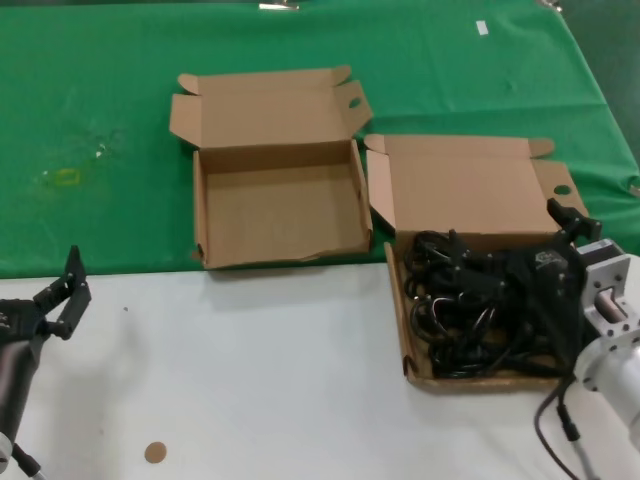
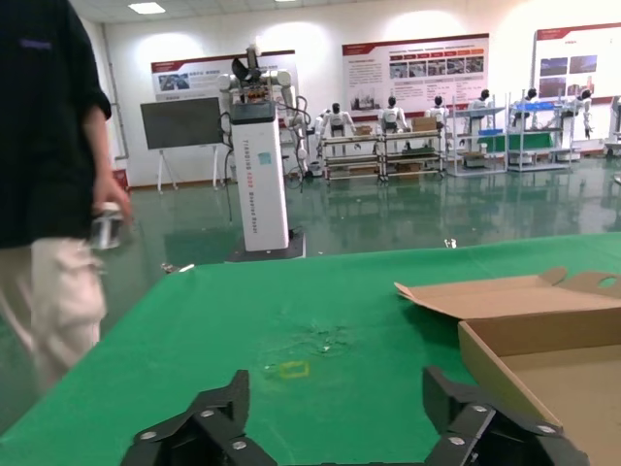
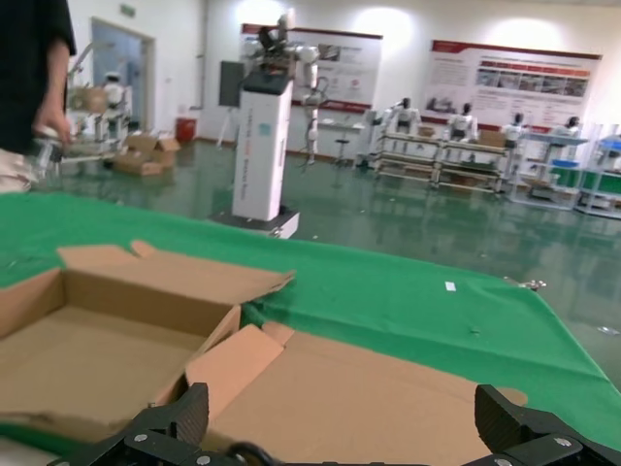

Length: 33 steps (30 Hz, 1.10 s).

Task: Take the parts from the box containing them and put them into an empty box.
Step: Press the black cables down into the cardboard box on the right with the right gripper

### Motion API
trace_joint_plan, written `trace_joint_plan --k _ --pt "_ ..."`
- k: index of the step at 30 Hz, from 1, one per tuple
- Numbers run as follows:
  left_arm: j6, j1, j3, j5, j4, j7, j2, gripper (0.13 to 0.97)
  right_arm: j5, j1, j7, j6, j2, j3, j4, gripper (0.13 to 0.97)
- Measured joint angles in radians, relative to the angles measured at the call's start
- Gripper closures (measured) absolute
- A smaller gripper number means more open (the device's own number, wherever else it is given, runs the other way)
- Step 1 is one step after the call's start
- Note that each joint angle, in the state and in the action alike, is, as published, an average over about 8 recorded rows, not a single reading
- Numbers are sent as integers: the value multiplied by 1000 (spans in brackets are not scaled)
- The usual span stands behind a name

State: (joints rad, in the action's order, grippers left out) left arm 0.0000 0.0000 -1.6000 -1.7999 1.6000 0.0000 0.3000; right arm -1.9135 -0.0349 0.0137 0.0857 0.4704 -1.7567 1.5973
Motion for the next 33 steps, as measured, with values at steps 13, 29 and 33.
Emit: trace_joint_plan --k 13,29,33 --pt "0 0 0 0 0 0 0 634 -124 -34 -23 -25 366 -189 88 129" --pt "0 0 0 0 0 -1 0 891 31 -216 -115 -455 619 -296 37 129" --pt "0 0 0 0 0 -1 0 906 66 -267 -67 -600 613 -286 -14 129"
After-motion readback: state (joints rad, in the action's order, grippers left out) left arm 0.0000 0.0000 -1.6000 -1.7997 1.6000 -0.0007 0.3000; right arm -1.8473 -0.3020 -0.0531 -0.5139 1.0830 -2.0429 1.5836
